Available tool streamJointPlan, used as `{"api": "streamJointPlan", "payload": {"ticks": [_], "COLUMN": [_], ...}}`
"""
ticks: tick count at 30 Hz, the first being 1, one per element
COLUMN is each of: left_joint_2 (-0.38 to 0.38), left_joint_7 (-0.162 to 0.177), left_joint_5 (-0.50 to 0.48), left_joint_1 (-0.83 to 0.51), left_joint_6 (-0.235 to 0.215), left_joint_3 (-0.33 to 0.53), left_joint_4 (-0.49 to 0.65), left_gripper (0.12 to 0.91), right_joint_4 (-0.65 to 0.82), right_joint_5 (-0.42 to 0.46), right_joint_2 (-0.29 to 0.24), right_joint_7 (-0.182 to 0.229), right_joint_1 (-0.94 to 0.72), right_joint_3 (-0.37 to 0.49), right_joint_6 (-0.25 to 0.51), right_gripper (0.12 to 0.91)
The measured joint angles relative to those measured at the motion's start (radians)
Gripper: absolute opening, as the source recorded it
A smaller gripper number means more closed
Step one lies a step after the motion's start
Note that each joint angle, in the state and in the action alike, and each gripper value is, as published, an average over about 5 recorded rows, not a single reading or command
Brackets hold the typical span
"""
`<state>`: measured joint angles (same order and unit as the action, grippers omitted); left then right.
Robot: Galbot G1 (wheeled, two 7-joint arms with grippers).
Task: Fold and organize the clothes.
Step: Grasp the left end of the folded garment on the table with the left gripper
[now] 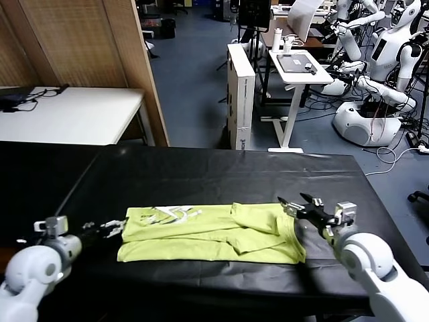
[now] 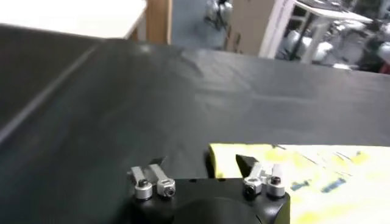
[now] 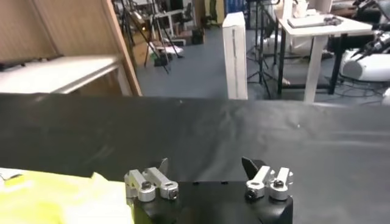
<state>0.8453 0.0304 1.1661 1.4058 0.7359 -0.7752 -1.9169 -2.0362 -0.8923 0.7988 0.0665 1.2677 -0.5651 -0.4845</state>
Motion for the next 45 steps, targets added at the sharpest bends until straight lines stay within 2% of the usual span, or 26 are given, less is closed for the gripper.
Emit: {"api": "streamJointPlan", "payload": {"ticks": [4, 10, 19, 35, 38, 41, 45], "left_joint_2": [0.019, 0.067, 0.116, 0.159, 0.160, 0.162, 0.164], "left_joint_7": [-0.015, -0.040, -0.042, -0.039, -0.038, -0.036, -0.034], "left_joint_5": [0.007, -0.039, -0.082, -0.097, -0.094, -0.091, -0.087], "left_joint_1": [0.024, 0.045, 0.048, 0.052, 0.057, 0.061, 0.063], "left_joint_6": [0.000, 0.001, -0.002, -0.002, -0.002, -0.001, 0.003], "left_joint_3": [-0.007, 0.010, 0.018, 0.043, 0.042, 0.043, 0.046], "left_joint_4": [-0.013, -0.029, -0.016, -0.033, -0.034, -0.035, -0.038], "left_gripper": [0.907, 0.907, 0.907, 0.901, 0.825, 0.661, 0.395], "right_joint_4": [-0.012, -0.014, -0.013, -0.016, -0.016, -0.016, -0.016], "right_joint_5": [0.003, 0.006, 0.012, 0.036, 0.044, 0.052, 0.059], "right_joint_2": [0.006, 0.011, 0.019, 0.037, 0.044, 0.051, 0.059], "right_joint_7": [0.000, -0.001, -0.001, 0.000, -0.001, -0.002, -0.002], "right_joint_1": [0.017, 0.023, 0.024, 0.023, 0.022, 0.022, 0.025], "right_joint_3": [-0.020, -0.026, -0.026, -0.008, -0.001, 0.004, 0.006], "right_joint_6": [-0.001, -0.001, -0.001, -0.001, -0.001, 0.000, 0.001], "right_gripper": [0.907, 0.907, 0.907, 0.907, 0.907, 0.907, 0.907]}}
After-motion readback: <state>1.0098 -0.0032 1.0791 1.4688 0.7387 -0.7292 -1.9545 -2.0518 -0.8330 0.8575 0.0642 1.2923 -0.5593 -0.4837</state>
